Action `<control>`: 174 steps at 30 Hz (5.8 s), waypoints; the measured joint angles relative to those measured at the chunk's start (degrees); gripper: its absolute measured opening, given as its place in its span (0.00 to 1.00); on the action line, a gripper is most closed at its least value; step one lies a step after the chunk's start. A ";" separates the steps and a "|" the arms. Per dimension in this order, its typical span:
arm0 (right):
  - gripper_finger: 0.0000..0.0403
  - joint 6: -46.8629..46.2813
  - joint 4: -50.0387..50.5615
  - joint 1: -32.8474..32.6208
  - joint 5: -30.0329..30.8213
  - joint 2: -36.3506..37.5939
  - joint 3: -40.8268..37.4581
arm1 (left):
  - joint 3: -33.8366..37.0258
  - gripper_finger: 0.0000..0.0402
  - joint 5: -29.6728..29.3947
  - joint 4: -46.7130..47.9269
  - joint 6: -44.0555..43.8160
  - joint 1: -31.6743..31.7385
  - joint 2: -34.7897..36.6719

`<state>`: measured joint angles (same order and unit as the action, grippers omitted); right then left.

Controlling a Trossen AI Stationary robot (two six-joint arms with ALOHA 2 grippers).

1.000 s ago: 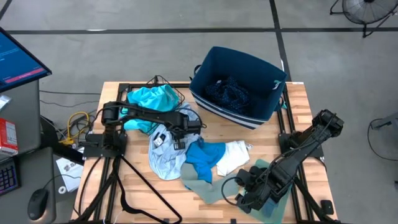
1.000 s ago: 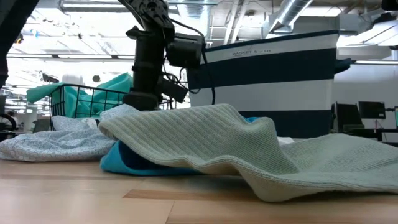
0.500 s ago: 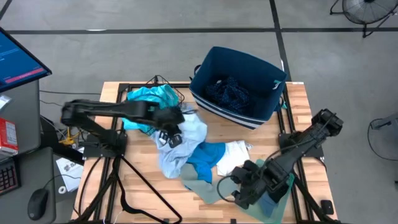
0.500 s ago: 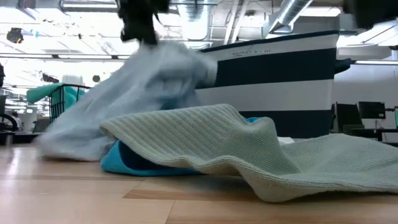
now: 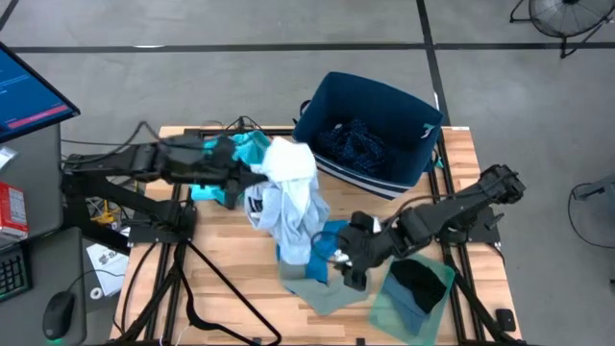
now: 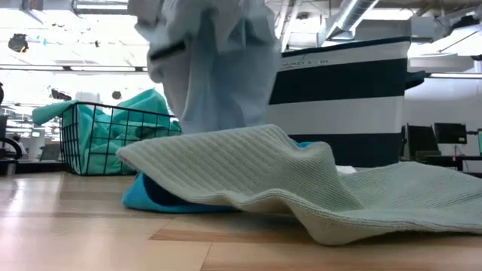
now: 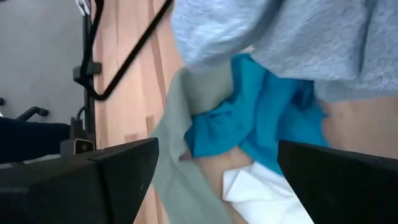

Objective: Pick & Place Cloths
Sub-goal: Put the blue polo shirt into the blue laundry organizer, then put the blue shorts into the black wire basket

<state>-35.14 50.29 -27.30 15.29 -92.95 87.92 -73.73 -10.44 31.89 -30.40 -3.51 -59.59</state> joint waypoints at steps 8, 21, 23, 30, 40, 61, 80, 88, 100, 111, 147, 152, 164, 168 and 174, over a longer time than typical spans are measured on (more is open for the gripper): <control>0.80 1.91 7.76 -0.65 0.08 0.02 12.42 | -1.67 0.01 -2.87 -19.17 7.87 2.93 1.11; 0.80 -8.22 7.62 -6.99 6.07 -0.09 14.47 | -29.27 0.01 13.81 -22.41 16.59 18.98 -18.53; 0.80 -10.52 7.62 -7.90 7.47 -0.09 14.47 | -33.51 0.01 16.04 -22.41 16.41 21.29 -22.31; 0.80 -15.97 7.78 -10.72 11.92 -0.09 14.47 | -47.89 0.01 21.54 -24.66 16.12 27.85 -35.13; 0.80 -20.43 7.84 -11.70 15.72 -0.10 14.45 | -59.12 0.01 31.98 -31.92 10.24 33.11 -47.87; 0.80 -24.82 7.95 -11.44 17.81 -0.11 14.45 | -59.25 0.01 36.87 -13.42 21.07 33.51 -58.44; 0.80 -24.93 9.09 -11.68 17.80 -0.11 14.41 | -50.47 0.24 17.55 9.00 40.00 32.13 -58.52; 0.80 -25.15 9.07 -11.68 17.80 -0.11 14.41 | -49.75 0.52 16.72 11.03 41.42 29.32 -57.79; 0.80 -24.91 9.09 -11.68 17.79 -0.12 14.11 | -49.83 0.68 7.17 19.61 43.48 23.06 -41.01; 0.80 -25.79 7.01 -11.57 17.50 -0.15 8.41 | -32.13 0.62 5.69 22.60 29.06 7.45 -17.09; 0.80 -26.00 5.38 -15.85 13.33 -0.13 7.52 | 17.42 0.58 -6.72 -17.98 18.99 -5.11 -38.48; 0.80 -26.00 4.83 -15.85 13.33 -0.13 7.52 | 17.42 0.58 -4.91 -18.22 23.74 -4.96 -42.31; 0.80 -25.96 4.56 -15.85 15.02 -0.13 7.54 | 17.43 0.04 0.49 -16.89 21.63 -4.66 -39.05; 0.80 -25.96 4.52 -15.85 15.02 -0.13 7.54 | 17.44 0.01 -0.23 -16.99 20.54 -4.55 -33.19; 0.80 -25.81 4.47 -15.85 15.02 -0.11 7.54 | 17.44 0.00 -3.65 -17.83 17.93 -4.59 -19.67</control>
<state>-60.95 54.76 -43.16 30.31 -93.06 95.46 -56.29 -14.10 14.06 -12.47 -8.10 -79.26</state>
